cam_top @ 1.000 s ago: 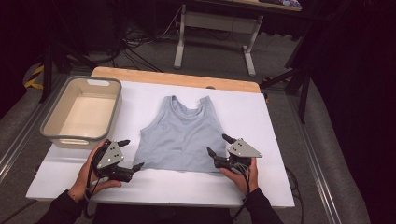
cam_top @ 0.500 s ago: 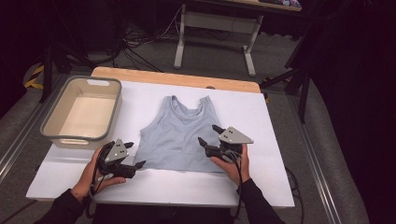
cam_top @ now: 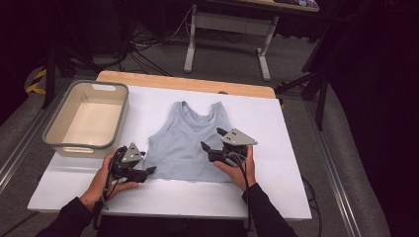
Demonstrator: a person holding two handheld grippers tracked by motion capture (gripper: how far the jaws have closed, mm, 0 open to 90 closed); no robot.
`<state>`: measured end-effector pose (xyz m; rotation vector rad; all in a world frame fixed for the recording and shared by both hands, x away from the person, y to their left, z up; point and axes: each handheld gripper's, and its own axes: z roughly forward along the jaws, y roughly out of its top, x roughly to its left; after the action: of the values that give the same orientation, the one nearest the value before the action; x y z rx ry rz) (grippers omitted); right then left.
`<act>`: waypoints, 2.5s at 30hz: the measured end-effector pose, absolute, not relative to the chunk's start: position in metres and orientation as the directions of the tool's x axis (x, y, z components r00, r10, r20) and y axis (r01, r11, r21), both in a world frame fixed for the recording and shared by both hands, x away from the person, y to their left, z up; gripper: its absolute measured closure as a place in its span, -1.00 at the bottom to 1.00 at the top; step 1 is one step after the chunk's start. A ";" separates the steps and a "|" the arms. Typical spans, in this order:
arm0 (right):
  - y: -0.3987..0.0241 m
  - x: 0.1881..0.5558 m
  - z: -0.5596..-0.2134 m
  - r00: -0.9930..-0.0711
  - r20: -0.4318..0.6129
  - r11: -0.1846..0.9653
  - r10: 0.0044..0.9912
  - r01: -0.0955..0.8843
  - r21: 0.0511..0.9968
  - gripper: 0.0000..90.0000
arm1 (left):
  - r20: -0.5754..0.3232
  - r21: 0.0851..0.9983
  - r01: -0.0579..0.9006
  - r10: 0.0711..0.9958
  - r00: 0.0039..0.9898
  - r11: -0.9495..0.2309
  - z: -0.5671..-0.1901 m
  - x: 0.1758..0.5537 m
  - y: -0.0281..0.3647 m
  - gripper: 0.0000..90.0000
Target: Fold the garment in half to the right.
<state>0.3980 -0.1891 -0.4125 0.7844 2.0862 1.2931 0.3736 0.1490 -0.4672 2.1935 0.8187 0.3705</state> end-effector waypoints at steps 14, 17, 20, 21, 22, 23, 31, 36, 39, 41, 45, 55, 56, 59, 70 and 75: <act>-0.187 0.397 -0.413 -0.698 -0.113 0.362 0.707 0.220 0.906 -0.51 | 0.008 0.708 0.395 0.566 0.825 -0.586 -0.462 0.368 0.147 0.81; -0.183 0.398 -0.411 -0.701 -0.107 0.366 0.705 0.230 0.902 -0.50 | 0.013 0.708 0.390 0.564 0.826 -0.588 -0.461 0.368 0.148 0.82; -0.175 0.401 -0.406 -0.693 -0.126 0.381 0.710 0.228 0.896 -0.46 | 0.028 0.711 0.379 0.562 0.826 -0.592 -0.461 0.365 0.149 0.82; -0.172 0.403 -0.403 -0.695 -0.125 0.381 0.708 0.228 0.896 -0.45 | 0.027 0.711 0.379 0.561 0.827 -0.593 -0.461 0.364 0.149 0.82; -0.168 0.405 -0.401 -0.701 -0.120 0.380 0.703 0.229 0.896 -0.44 | 0.031 0.712 0.374 0.557 0.830 -0.595 -0.461 0.363 0.150 0.82; -0.163 0.408 -0.399 -0.703 -0.121 0.383 0.701 0.228 0.895 -0.41 | 0.032 0.713 0.372 0.557 0.830 -0.595 -0.461 0.363 0.150 0.82; -0.106 0.457 -0.396 -0.735 -0.063 0.417 0.676 0.311 0.854 -0.25 | 0.040 0.725 0.362 0.560 0.827 -0.586 -0.462 0.360 0.150 0.82; -0.087 0.479 -0.399 -0.731 -0.034 0.421 0.681 0.354 0.835 -0.19 | 0.041 0.732 0.357 0.561 0.827 -0.580 -0.463 0.359 0.151 0.82; -0.073 0.498 -0.403 -0.720 -0.039 0.435 0.693 0.375 0.818 -0.15 | 0.040 0.734 0.355 0.560 0.828 -0.578 -0.463 0.359 0.151 0.82; -0.062 0.511 -0.410 -0.708 -0.027 0.438 0.705 0.406 0.802 -0.14 | 0.035 0.736 0.358 0.559 0.828 -0.575 -0.463 0.358 0.151 0.81; -0.051 0.525 -0.419 -0.705 -0.008 0.448 0.709 0.442 0.778 -0.11 | 0.034 0.737 0.358 0.561 0.827 -0.574 -0.464 0.358 0.151 0.81; -0.030 0.548 -0.445 -0.663 -0.053 0.509 0.747 0.518 0.688 -0.03 | 0.038 0.737 0.357 0.563 0.826 -0.574 -0.464 0.356 0.149 0.81; -0.031 0.549 -0.447 -0.656 -0.049 0.502 0.753 0.525 0.687 -0.02 | 0.037 0.737 0.357 0.562 0.826 -0.573 -0.464 0.356 0.149 0.81; -0.030 0.553 -0.452 -0.659 -0.051 0.515 0.751 0.535 0.670 0.04 | 0.037 0.738 0.356 0.560 0.827 -0.574 -0.464 0.357 0.149 0.81; -0.030 0.557 -0.451 -0.676 -0.069 0.537 0.734 0.515 0.668 0.67 | 0.034 0.737 0.354 0.555 0.831 -0.575 -0.465 0.358 0.150 0.81; -0.025 0.556 -0.450 -0.690 -0.089 0.563 0.719 0.503 0.655 0.81 | 0.031 0.738 0.355 0.554 0.832 -0.574 -0.465 0.358 0.150 0.81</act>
<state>0.5559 -0.0253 -0.4501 0.9982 2.4539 0.8685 0.3578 0.1502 -0.4652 2.2384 0.6610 0.3332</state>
